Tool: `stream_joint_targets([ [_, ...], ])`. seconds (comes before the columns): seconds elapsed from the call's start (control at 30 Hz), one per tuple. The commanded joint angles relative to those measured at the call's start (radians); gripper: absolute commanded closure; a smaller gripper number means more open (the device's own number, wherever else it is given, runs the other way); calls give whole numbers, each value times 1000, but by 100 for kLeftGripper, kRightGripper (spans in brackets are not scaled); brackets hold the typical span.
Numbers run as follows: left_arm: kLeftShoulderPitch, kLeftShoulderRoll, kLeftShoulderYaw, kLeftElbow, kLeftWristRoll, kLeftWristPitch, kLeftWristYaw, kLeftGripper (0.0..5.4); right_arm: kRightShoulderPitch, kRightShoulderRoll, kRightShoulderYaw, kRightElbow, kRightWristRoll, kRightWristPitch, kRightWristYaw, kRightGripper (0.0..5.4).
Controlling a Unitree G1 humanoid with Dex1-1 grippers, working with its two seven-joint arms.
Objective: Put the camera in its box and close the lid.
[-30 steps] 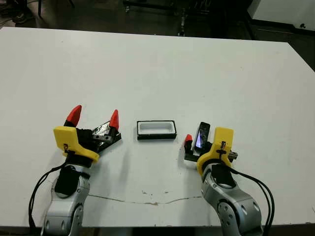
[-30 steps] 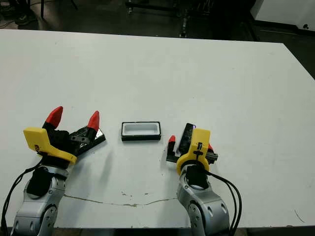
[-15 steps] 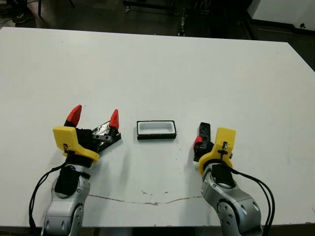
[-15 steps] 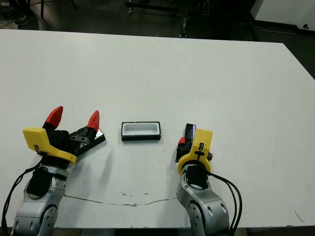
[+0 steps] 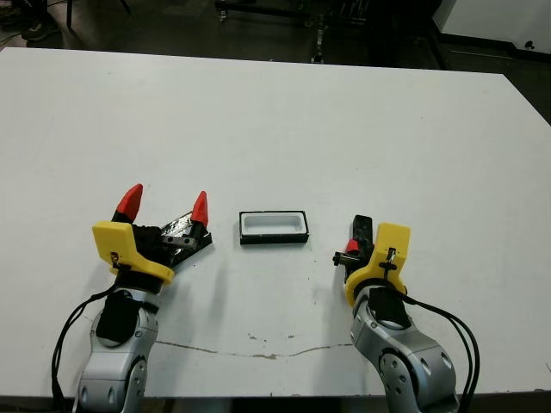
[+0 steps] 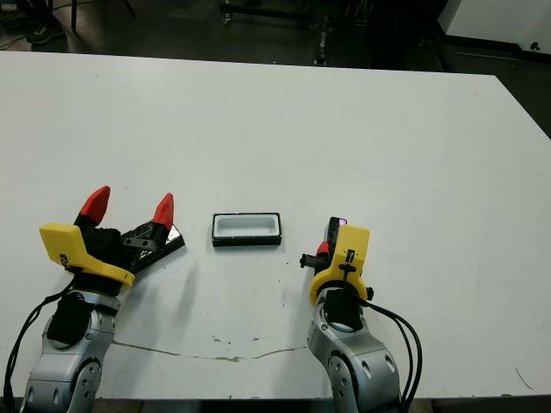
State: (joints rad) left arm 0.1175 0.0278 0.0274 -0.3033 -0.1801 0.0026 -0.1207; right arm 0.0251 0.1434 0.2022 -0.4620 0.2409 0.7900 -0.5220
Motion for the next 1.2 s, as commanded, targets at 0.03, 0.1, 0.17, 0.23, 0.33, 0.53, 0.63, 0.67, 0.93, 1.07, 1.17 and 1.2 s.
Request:
stream_joint_targets([
  [0.03,10,-5,0,-6,4,0,8,0,32,74,8,-6,-13,-1,6,374],
  [0.1,10,-5,-3,-5,11,-1,12,0,35,51,16,-16,-26,-19,24,374],
  [0.17,10,-3,-4,-3,14,-4,12,0,41,23,21,-32,-44,-47,50,374],
  [0.23,13,-4,-4,-5,16,-4,15,0,46,-20,14,-55,-51,-86,108,374],
  [0.33,16,-6,-4,-6,12,-7,14,0,41,-107,-29,-90,-31,-169,264,374],
  [0.53,23,-11,-8,-16,7,0,17,0,-67,-270,-177,-113,99,-209,578,374],
  [0.63,27,-15,-11,-24,-1,6,15,0,-173,-341,-256,-71,201,-166,700,374],
  [0.67,28,-15,-12,-26,-3,7,14,0,-205,-366,-268,-49,217,-154,730,374],
  [0.93,35,-13,-8,-32,-3,6,15,0,-464,-581,-264,230,284,-125,1075,374],
  [1.07,36,-14,-7,-38,-2,13,19,0,-601,-657,-204,410,255,-123,1253,374],
  [1.17,36,-13,-6,-39,-1,11,20,0,-712,-700,-139,553,210,-142,1390,374],
  [1.2,36,-14,-6,-40,1,12,23,0,-747,-710,-114,598,188,-158,1434,374],
])
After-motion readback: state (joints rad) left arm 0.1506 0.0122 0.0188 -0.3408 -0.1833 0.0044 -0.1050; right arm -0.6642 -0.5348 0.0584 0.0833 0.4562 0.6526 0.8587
